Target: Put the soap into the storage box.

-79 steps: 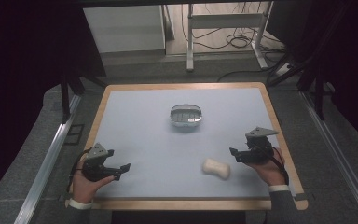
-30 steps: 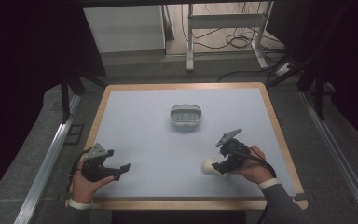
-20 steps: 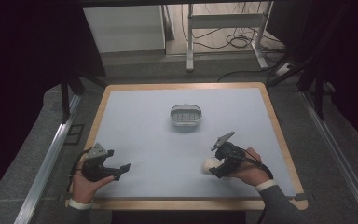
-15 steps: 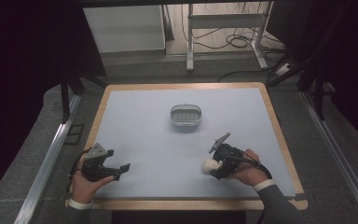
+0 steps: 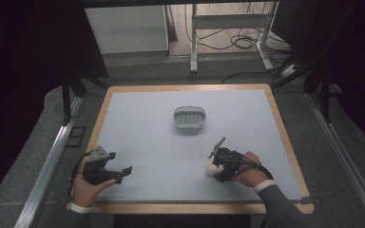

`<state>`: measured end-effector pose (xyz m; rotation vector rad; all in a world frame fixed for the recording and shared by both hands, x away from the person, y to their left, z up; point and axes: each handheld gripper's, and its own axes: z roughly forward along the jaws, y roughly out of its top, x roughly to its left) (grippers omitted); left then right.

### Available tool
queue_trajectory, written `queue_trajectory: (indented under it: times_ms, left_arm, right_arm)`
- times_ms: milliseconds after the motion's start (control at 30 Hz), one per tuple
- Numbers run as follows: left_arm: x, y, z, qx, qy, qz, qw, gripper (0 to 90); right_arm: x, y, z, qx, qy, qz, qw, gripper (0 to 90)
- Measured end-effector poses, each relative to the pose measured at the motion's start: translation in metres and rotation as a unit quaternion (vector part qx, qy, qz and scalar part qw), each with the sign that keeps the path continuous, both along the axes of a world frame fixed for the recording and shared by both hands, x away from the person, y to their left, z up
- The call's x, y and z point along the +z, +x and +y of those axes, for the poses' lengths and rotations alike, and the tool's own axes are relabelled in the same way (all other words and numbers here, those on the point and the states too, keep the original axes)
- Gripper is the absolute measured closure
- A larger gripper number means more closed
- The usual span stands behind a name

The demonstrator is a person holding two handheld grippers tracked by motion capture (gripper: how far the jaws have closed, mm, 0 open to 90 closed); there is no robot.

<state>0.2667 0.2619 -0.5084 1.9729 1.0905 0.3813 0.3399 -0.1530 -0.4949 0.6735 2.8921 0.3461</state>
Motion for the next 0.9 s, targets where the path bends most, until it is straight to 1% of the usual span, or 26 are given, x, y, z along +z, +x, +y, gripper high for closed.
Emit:
queue_trajectory:
  times_ms: [33, 167, 233, 300, 400, 467, 500, 600, 667, 700, 833, 900]
  left_arm:
    - [0.000, 0.000, 0.000, -0.001, -0.001, 0.000, 1.0000, 8.4]
    - [0.001, 0.000, 0.001, 0.000, -0.002, -0.001, 1.0000, 8.4]
    - [0.001, 0.000, 0.001, 0.000, -0.002, -0.001, 1.0000, 8.4]
    - [0.001, 0.000, 0.001, 0.000, -0.003, -0.001, 1.0000, 8.4]
    - [0.001, 0.000, 0.001, 0.000, -0.003, -0.001, 1.0000, 8.4]
    - [0.001, 0.000, 0.001, 0.001, -0.003, -0.001, 1.0000, 8.5]
    - [0.001, 0.000, 0.001, 0.001, -0.004, -0.002, 1.0000, 8.4]
    - [0.001, -0.001, 0.002, 0.001, -0.004, -0.001, 1.0000, 8.5]
    - [0.001, -0.001, 0.002, 0.001, -0.004, -0.002, 1.0000, 8.4]
    - [0.001, -0.001, 0.002, 0.001, -0.004, -0.001, 1.0000, 8.4]
    - [0.001, -0.001, 0.002, 0.001, -0.003, -0.001, 1.0000, 8.4]
    - [0.001, -0.001, 0.002, 0.001, -0.003, -0.001, 1.0000, 8.4]
  right_arm:
    - [-0.001, 0.000, 0.000, 0.001, -0.004, 0.001, 1.0000, 41.6]
    - [-0.001, 0.001, 0.001, 0.009, -0.004, 0.005, 0.9999, 49.0]
    - [0.000, 0.001, 0.002, 0.005, -0.009, 0.011, 0.9999, 49.2]
    - [0.001, 0.002, 0.003, 0.011, -0.014, 0.011, 0.9998, 49.4]
    - [0.004, 0.002, 0.003, 0.010, -0.016, 0.011, 0.9997, 49.4]
    - [0.007, 0.003, 0.003, 0.012, -0.014, 0.007, 0.9998, 49.4]
    - [0.010, 0.004, 0.003, 0.007, -0.010, 0.003, 0.9999, 49.4]
    - [0.018, 0.005, 0.002, 0.007, -0.005, -0.003, 1.0000, 49.4]
    - [0.023, 0.005, 0.002, 0.012, -0.001, -0.015, 0.9998, 49.4]
    - [0.026, 0.006, 0.002, 0.009, 0.003, -0.020, 0.9998, 49.4]
    - [0.033, 0.009, 0.001, 0.006, 0.011, -0.028, 0.9995, 49.4]
    - [0.035, 0.011, 0.000, 0.005, 0.013, -0.027, 0.9995, 49.4]
